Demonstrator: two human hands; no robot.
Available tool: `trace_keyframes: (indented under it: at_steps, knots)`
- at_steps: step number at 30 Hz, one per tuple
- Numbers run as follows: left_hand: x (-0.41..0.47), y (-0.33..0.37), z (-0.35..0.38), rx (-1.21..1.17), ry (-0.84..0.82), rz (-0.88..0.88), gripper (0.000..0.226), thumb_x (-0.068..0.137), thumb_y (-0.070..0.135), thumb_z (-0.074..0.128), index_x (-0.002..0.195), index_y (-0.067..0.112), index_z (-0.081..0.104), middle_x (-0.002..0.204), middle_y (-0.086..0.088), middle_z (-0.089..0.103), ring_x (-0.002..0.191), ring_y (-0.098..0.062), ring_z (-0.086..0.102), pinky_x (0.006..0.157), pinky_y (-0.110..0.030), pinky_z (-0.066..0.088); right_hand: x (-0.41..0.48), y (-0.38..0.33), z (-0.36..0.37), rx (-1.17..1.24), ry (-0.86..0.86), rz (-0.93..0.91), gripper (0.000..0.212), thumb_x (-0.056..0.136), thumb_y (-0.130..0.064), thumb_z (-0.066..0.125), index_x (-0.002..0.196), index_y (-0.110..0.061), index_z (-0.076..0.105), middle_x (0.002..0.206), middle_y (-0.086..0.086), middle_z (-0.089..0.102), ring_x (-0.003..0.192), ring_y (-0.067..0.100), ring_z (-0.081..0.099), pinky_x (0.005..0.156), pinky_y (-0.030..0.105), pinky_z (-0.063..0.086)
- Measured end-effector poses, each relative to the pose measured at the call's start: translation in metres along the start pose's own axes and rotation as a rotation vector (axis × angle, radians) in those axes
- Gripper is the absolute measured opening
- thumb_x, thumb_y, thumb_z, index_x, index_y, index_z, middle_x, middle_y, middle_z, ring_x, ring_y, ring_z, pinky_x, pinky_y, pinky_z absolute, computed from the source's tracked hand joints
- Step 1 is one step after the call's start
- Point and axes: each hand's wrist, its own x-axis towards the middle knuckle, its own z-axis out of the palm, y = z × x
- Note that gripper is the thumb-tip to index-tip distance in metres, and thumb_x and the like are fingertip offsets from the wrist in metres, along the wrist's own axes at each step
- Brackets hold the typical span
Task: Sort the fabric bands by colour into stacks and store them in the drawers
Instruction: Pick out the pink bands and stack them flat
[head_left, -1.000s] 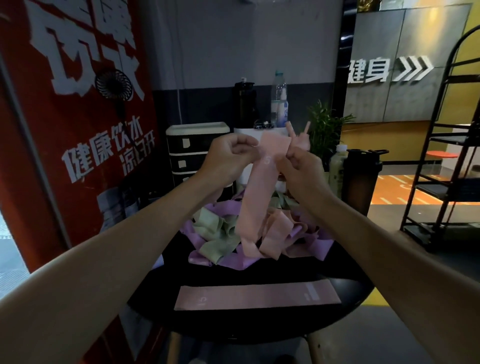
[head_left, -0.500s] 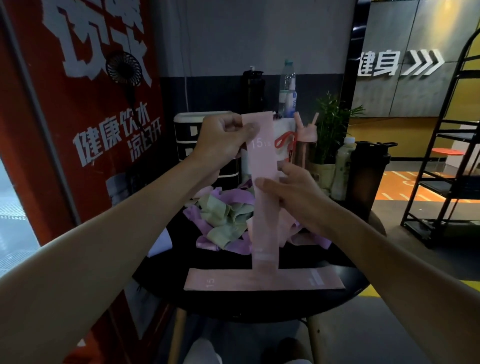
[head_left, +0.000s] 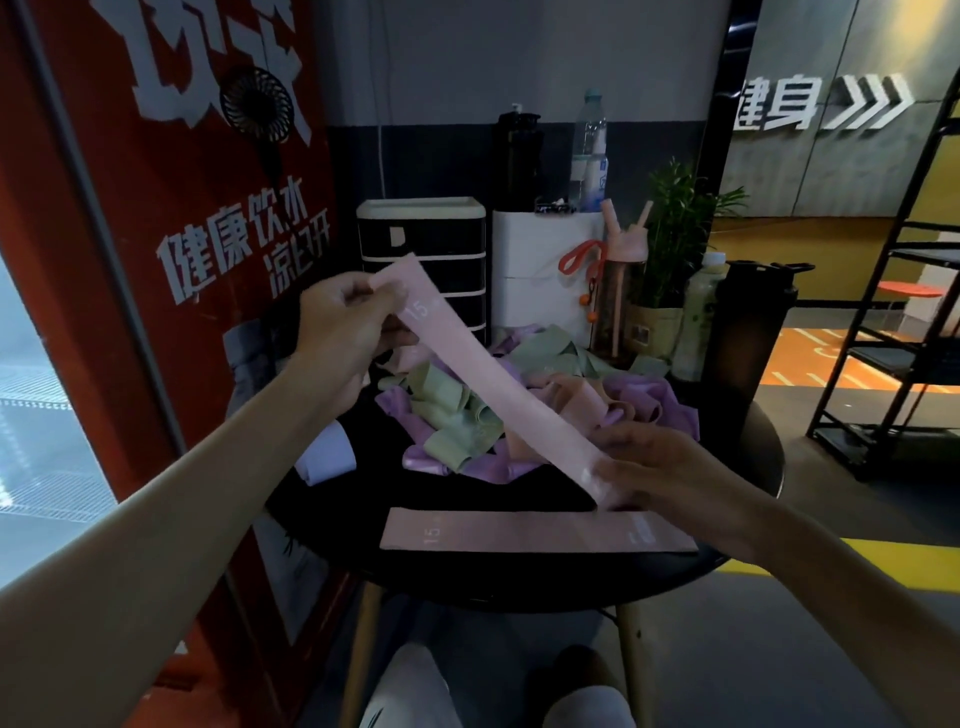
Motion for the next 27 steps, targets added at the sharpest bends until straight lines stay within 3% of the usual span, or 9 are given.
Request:
trace_keyframes:
  at_steps: [3,7,10,13,17,20,23,27]
  knots:
    - [-0.017,-0.020,-0.014,-0.006,0.034,-0.049,0.009,0.096,0.006,0.061,0.088,0.004,0.064,0.087,-0.016,0.069,0.071,-0.018,0.071,0.060,-0.024,0.057,-0.015,0.013,-0.013,-0.022,-0.015,0.032,0.028,0.091,-0.005,0.061,0.119,-0.011,0.065,0.102,0.008,0.073,0.090,0.019,0.069,0.072,0.026,0.054]
    - [-0.044,-0.046,-0.026,0.010,0.062,-0.100,0.004,0.095,0.002,0.062,0.095,0.005,0.061,0.088,-0.014,0.069,0.067,-0.018,0.072,0.061,-0.028,0.060,-0.025,0.024,-0.025,0.051,0.042,0.043,0.033,0.092,0.002,0.057,0.114,-0.019,0.070,0.105,0.016,0.071,0.093,0.030,0.068,0.082,0.040,0.053]
    - [-0.062,-0.065,-0.034,0.118,0.034,-0.092,0.015,0.094,0.000,0.061,0.105,0.010,0.058,0.072,-0.007,0.067,0.057,-0.021,0.067,0.060,-0.032,0.060,-0.029,0.029,-0.027,-0.036,0.257,0.040,0.021,0.091,0.004,0.059,0.106,-0.009,0.066,0.085,0.017,0.071,0.070,0.016,0.067,0.066,0.030,0.052]
    - [-0.077,-0.085,-0.042,0.337,-0.024,0.001,0.019,0.093,-0.003,0.059,0.092,0.013,0.067,0.063,0.004,0.063,0.051,-0.015,0.061,0.057,-0.024,0.054,-0.031,0.033,-0.025,-0.230,0.402,0.023,0.018,0.088,-0.001,0.065,0.105,-0.009,0.062,0.076,0.007,0.066,0.064,0.008,0.061,0.053,0.017,0.046]
    - [-0.093,-0.103,-0.048,0.466,-0.073,0.069,0.028,0.090,0.001,0.065,0.085,0.027,0.073,0.077,0.019,0.071,0.072,0.002,0.065,0.070,-0.010,0.049,-0.031,0.044,-0.023,-0.326,0.447,0.004,0.020,0.089,-0.001,0.065,0.106,-0.009,0.060,0.069,0.007,0.061,0.062,0.010,0.055,0.050,0.018,0.042]
    - [-0.099,-0.113,-0.054,0.533,-0.086,0.075,0.028,0.088,0.003,0.067,0.083,0.030,0.073,0.084,0.018,0.073,0.083,0.000,0.067,0.079,-0.021,0.053,-0.028,0.055,-0.025,-0.419,0.458,0.004,0.019,0.088,-0.003,0.066,0.105,-0.008,0.061,0.060,0.000,0.053,0.054,0.007,0.049,0.051,0.022,0.036]
    - [-0.102,-0.119,-0.058,0.586,-0.085,0.084,0.029,0.087,0.005,0.069,0.083,0.034,0.072,0.085,0.012,0.073,0.085,-0.003,0.067,0.080,-0.027,0.054,-0.026,0.060,-0.027,-0.487,0.462,0.002,0.016,0.088,-0.005,0.067,0.102,-0.010,0.061,0.052,-0.006,0.048,0.050,0.007,0.042,0.052,0.026,0.031]
    - [-0.109,-0.123,-0.060,0.628,-0.103,0.089,0.032,0.085,0.004,0.070,0.081,0.036,0.070,0.083,0.015,0.070,0.084,-0.004,0.065,0.074,-0.018,0.050,-0.026,0.061,-0.024,-0.545,0.443,-0.019,0.015,0.089,-0.007,0.065,0.103,-0.012,0.061,0.065,0.009,0.054,0.059,0.016,0.049,0.055,0.028,0.037]
